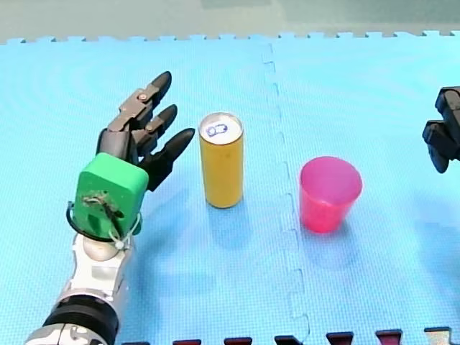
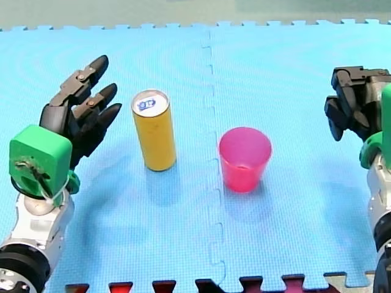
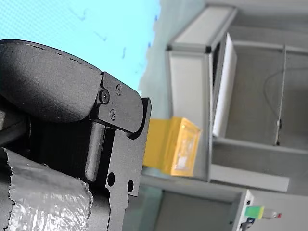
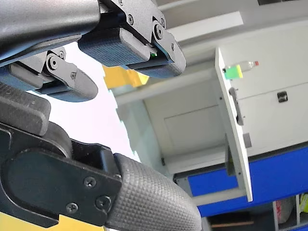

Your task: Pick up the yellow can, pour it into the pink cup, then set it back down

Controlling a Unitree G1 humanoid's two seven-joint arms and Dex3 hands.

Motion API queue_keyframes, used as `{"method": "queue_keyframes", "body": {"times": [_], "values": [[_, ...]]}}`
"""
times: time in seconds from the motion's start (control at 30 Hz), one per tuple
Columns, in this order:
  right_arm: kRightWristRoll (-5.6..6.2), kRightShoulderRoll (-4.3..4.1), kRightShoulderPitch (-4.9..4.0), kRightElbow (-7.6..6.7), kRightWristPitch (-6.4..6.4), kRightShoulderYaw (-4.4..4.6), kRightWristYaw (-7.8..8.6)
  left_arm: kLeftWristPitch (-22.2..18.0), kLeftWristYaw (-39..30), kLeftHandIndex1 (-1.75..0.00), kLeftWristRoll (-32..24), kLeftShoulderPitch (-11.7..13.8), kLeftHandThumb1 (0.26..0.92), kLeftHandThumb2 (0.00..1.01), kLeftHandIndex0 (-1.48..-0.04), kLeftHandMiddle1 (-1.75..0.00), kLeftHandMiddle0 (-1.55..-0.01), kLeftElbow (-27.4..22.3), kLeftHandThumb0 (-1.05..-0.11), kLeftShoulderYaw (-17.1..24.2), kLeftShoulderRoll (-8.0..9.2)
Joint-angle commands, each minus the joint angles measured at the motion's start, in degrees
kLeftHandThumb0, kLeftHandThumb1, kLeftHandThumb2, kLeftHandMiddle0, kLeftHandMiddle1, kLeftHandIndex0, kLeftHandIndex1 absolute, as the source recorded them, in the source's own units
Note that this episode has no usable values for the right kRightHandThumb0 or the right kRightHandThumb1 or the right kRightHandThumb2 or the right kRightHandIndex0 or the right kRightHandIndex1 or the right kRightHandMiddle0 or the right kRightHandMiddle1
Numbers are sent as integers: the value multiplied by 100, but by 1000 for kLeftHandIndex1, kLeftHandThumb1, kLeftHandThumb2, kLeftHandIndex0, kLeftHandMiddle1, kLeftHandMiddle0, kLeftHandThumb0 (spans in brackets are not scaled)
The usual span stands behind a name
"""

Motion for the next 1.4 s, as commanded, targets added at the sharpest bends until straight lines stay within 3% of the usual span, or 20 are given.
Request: {"method": "queue_keyframes", "body": {"times": [0.0,1.37], "values": [[46,-4,-6,-26,-13,-33,35,14,29,0,3,20,921,6,-499,-1,-576,-35,-921,-4,9],[-84,22,-5,0,-57,68,-138,84,-1,0,-13,0,919,1,-507,-1,-578,-16,-926,32,36]]}}
